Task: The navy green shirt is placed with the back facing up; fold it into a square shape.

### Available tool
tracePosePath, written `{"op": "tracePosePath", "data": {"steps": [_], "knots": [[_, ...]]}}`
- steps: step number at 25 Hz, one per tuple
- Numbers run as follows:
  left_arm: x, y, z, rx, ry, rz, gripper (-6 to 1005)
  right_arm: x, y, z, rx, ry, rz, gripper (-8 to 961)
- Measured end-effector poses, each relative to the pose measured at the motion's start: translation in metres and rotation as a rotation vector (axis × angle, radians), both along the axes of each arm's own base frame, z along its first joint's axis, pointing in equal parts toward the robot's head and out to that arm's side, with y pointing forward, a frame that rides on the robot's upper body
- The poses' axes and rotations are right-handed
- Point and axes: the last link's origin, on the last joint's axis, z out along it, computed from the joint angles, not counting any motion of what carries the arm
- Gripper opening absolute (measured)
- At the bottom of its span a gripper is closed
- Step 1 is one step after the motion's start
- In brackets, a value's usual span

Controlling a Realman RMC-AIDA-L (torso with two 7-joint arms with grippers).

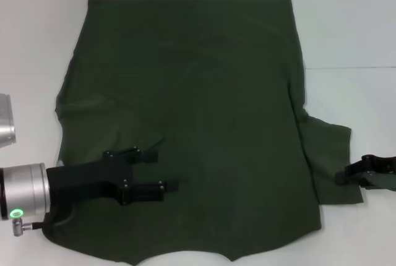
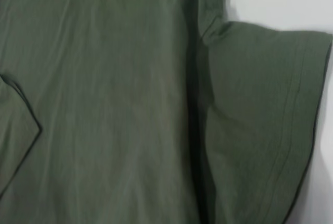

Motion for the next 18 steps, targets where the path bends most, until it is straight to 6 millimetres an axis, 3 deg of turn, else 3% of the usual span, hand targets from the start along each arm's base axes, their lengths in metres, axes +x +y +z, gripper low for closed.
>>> {"op": "tracePosePath", "data": {"steps": [5,10,15,18], "knots": [[0.001,0.001,0.000,-0.001,0.000,0.000,941,0.002,0.002,-0.001,0.006,-0.027,0.016,237],[0.002,0.004,0.001,0.003,0.004,0.004,941,0.002,0.002,0.001,0.010,-0.032,0.028,45],[0.004,0.006,0.000,0.003,0.005,0.002,941,0.004,0.003,0.009,0.017,-0.049,0.053,30],[0.004,0.006,0.001,0.002,0.004,0.005,941,0.008,0.004,0.024,0.026,-0.077,0.082,22]]}}
